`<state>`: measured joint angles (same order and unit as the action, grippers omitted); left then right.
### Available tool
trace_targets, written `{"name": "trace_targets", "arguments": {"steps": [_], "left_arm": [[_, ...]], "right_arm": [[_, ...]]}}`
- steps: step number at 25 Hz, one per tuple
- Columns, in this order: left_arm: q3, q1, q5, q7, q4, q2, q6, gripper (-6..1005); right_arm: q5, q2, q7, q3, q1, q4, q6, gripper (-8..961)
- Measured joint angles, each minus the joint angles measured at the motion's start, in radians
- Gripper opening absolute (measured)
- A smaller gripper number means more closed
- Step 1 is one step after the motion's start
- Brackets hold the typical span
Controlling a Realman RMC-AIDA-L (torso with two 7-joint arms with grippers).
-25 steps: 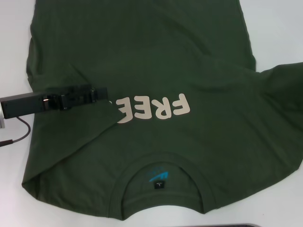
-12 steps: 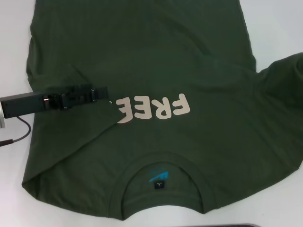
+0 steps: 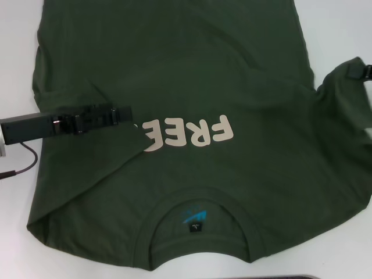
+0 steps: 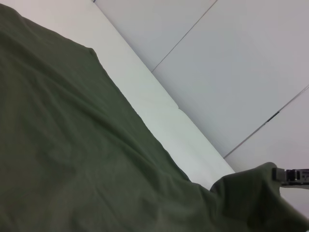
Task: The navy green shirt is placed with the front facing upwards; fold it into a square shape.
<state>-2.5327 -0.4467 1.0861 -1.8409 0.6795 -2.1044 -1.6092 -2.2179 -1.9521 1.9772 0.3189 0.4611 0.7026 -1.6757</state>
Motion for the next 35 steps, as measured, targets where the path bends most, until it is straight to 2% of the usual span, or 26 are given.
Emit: {"name": "trace_targets", "arguments": {"steps": [4,8,22,33,35], "left_arm": [[0.0,-0.006,0.0,0.0,0.0,-0.001,0.0,877],[0.0,-0.008,0.0,0.0,0.0,-0.002,0.002,877],[0.0,-0.004,-0.002,0.0,0.0,-0.002,0.005,878],[0.001,-0.003,-0.002,0.002,0.0,-0.003,0.008,878],[0.003,-0.003,-0.002,0.003,0.0,-0.003,0.009,878]], "right_arm": [[0.0,-0.025,0.0,0.04,0.02,0.0,0.01,29],[0.0,-0.039,0.0,0.073,0.039,-0.004,0.028,29],[0.0,-0.062,-0.001,0.124,0.093,-0.014,0.068,33],[0.005,-0.095,-0.012,0.148,0.105,-0.032,0.127,35],[0.005,-0.096,-0.015,0.15,0.108,-0.041,0.145,87]]}}
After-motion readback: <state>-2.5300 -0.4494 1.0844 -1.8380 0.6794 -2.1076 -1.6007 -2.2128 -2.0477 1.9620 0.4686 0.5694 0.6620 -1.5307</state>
